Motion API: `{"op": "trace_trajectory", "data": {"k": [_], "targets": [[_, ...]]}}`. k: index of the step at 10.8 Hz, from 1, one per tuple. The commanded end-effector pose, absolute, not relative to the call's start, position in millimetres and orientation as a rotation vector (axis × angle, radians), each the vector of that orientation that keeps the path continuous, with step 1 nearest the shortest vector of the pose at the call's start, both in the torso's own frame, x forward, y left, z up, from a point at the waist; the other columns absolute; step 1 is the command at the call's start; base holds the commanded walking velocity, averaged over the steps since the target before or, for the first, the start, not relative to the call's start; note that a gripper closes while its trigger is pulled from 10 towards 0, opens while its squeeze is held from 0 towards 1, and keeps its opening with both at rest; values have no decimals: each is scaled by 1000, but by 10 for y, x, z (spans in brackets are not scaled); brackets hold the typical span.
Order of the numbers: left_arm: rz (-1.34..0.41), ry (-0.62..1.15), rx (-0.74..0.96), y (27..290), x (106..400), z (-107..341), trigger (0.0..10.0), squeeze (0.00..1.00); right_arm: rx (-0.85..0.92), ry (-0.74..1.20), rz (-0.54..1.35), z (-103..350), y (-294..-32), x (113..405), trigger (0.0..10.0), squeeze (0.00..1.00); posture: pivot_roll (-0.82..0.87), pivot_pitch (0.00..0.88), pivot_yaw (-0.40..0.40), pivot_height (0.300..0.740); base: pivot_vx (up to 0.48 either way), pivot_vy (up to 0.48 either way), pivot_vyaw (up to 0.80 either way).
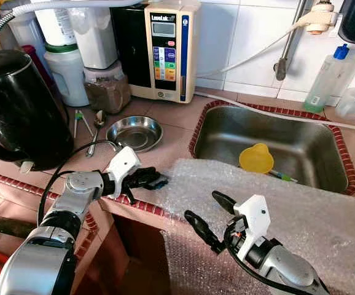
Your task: Kitchen organization
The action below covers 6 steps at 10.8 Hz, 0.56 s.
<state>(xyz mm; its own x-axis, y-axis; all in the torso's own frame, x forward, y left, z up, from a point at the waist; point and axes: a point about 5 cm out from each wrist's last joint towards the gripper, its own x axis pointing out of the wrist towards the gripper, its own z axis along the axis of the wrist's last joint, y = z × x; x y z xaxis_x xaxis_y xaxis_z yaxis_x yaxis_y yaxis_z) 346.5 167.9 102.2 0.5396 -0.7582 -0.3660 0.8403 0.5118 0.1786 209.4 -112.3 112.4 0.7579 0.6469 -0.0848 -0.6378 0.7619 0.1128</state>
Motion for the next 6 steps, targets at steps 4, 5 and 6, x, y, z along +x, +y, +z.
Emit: {"op": "trace_trajectory", "data": {"k": [4,5,6], "targets": [[-902,338,439,1895,3418,917,0,0,66,108,689,1130,-1139,2127,10000,0,-31,0,58,740,0,0,0],[-826,257,478,1911,3475,1006,0,0,63,106,688,1130,-1139,2134,10000,0,-30,0,57,740,0,0,0],[-763,210,500,1930,3516,1065,0,0,62,104,684,1131,-1145,2138,10000,0,-29,0,57,740,0,0,0]]}}
